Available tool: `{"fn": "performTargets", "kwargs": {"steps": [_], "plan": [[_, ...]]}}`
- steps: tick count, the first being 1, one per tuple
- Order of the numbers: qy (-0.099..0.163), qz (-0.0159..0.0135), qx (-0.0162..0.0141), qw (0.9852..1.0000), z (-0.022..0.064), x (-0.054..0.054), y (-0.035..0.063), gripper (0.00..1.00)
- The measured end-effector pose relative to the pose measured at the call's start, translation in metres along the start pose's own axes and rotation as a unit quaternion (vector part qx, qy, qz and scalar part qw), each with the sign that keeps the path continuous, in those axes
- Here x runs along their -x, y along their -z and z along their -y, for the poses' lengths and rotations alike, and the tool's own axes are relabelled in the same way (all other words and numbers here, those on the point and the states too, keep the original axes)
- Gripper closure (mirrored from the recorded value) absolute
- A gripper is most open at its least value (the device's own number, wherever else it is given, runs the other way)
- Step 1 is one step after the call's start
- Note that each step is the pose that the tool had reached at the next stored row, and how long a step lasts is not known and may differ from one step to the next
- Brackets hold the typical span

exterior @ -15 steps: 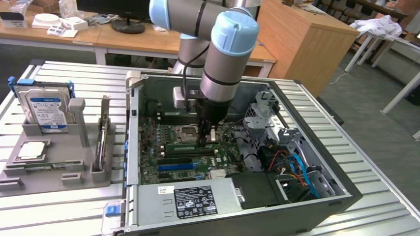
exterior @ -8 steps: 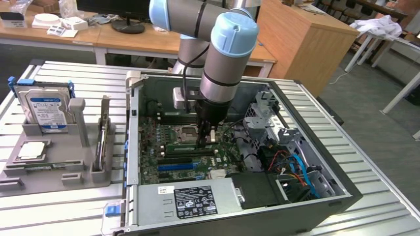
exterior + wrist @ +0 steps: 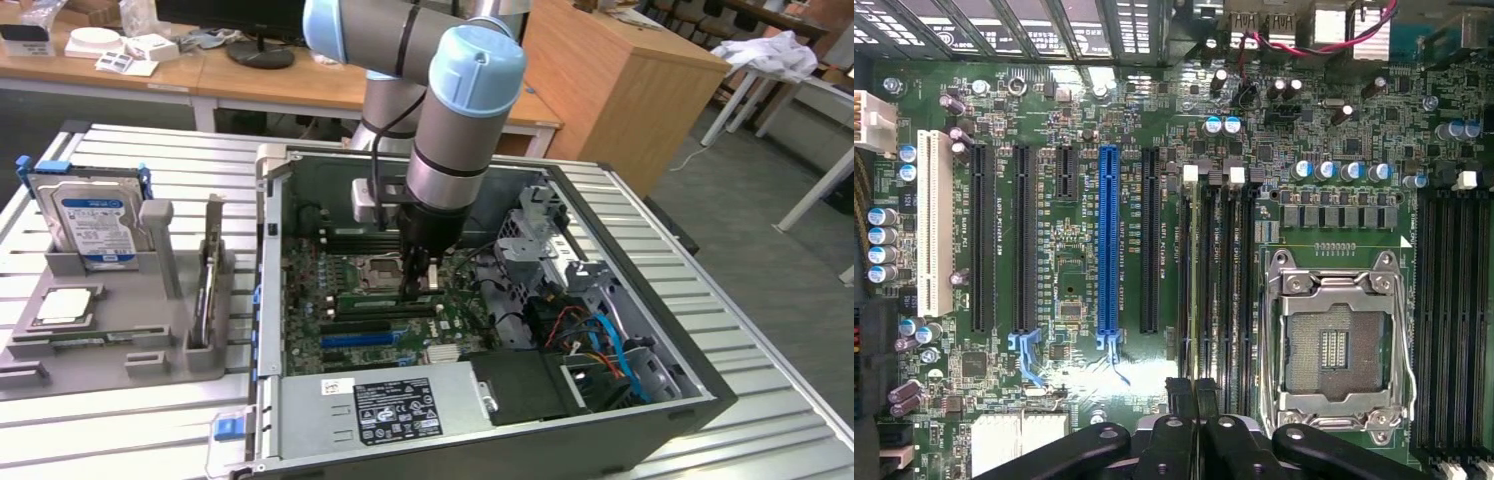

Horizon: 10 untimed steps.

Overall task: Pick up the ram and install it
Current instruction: 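Insert the ram into the slot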

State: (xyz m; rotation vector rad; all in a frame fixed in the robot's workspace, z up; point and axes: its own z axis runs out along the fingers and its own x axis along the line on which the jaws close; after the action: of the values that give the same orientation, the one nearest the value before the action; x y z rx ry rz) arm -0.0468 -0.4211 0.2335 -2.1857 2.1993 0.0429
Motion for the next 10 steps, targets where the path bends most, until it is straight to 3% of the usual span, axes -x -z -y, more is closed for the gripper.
{"fn": "performTargets", "kwargs": {"steps": [10], "plan": [[0.0,0.0,0.0,1.0,0.0,-0.0001,-0.002,0.89]]}}
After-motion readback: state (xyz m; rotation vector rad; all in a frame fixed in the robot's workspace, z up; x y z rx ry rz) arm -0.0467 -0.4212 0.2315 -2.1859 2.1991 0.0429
